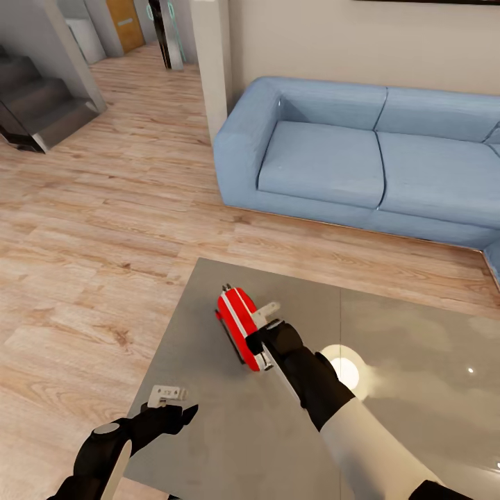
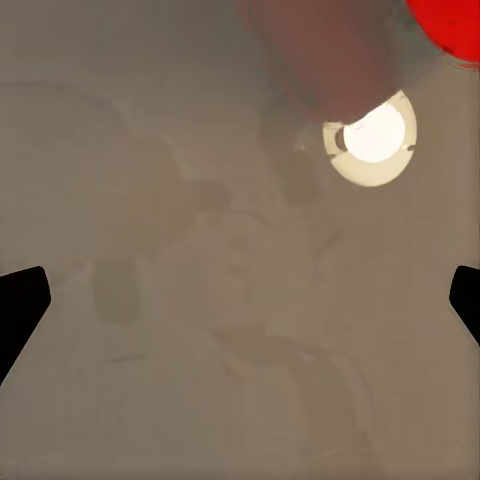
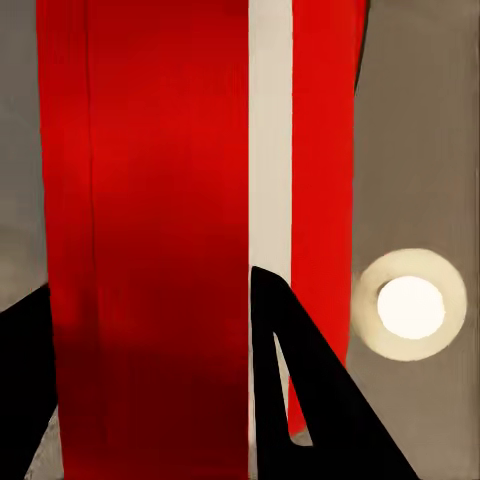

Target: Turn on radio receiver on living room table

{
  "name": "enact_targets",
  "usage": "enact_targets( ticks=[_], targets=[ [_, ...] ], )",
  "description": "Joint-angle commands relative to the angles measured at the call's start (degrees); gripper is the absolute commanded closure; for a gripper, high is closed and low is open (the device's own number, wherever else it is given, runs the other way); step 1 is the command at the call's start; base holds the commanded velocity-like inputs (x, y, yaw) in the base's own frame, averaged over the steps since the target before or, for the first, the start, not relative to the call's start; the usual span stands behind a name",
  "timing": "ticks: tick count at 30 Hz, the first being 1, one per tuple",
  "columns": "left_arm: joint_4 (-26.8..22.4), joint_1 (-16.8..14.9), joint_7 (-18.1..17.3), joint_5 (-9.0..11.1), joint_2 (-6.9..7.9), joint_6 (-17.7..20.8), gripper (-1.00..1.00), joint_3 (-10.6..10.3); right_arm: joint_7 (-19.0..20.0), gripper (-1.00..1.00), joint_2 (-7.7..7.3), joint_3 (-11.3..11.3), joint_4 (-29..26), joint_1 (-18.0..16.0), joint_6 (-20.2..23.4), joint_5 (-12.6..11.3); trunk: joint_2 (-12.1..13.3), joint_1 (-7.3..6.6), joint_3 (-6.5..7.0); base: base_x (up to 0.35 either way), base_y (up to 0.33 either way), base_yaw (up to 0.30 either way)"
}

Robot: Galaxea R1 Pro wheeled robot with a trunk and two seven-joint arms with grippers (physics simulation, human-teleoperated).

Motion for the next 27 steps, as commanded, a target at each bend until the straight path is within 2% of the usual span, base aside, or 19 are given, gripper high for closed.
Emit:
enact_targets(
  ticks=[1, 4, 5, 6, 7, 15, 24, 26, 27],
  targets=[
    [0.0, 0.0, 0.0, 0.0, 0.00, 0.0, -1.00, 0.0, 0.1, 1.00, 0.00, 0.0, -5.2, 0.0, 0.6, 0.0, 0.0, 0.00, 0.00, 0.000, 0.000, 0.000],
    [0.0, 0.0, 0.0, 0.0, 0.00, 0.0, -1.00, 0.0, 0.2, 1.00, 0.00, 0.0, -14.7, 0.0, 3.7, -0.1, 0.0, 0.00, 0.00, 0.000, 0.000, 0.000],
    [0.0, 0.0, 0.0, 0.0, 0.00, 0.0, -1.00, 0.0, 0.2, 1.00, 0.00, 0.2, -21.2, 0.0, 7.5, -0.1, 0.0, 0.00, 0.00, 0.000, 0.000, 0.000],
    [0.0, 0.0, 0.0, 0.0, 0.00, 0.0, -1.00, 0.0, 0.2, 1.00, 0.00, 0.7, -25.4, 0.0, 7.5, -0.1, 0.0, 0.00, 0.00, 0.000, 0.000, 0.000],
    [0.0, 0.0, 0.0, 0.0, 0.00, 0.0, -1.00, 0.0, 0.2, 1.00, 0.00, 1.3, -26.9, 0.0, 7.5, -0.1, 0.0, 0.00, 0.00, 0.000, 0.000, 0.000],
    [0.0, 0.0, 0.0, 0.0, 0.00, 0.0, -1.00, 0.0, 0.1, 1.00, 0.00, 3.6, -29.6, 0.0, 7.5, 0.0, 0.0, 0.00, 0.00, 0.000, 0.000, 0.000],
    [0.0, 0.0, 0.0, 0.0, 0.00, 0.2, -1.00, 0.0, -0.4, 1.00, 0.00, 3.6, -29.7, 0.0, 7.5, 0.0, 0.0, 0.00, 0.00, 0.000, 0.000, 0.000],
    [0.0, 0.0, -0.1, 0.1, 0.00, 0.4, -1.00, 0.1, -3.3, 1.00, 0.00, 3.7, -29.7, 0.0, 7.5, 0.0, 0.0, 0.00, 0.00, 0.000, 0.000, 0.000],
    [0.0, 0.0, -0.1, 0.1, 0.00, 0.4, -1.00, 0.2, -4.7, 1.00, -0.46, 3.7, -29.7, 0.0, 7.5, 0.0, 0.0, 0.00, 0.00, 0.000, 0.000, 0.000]
  ],
)
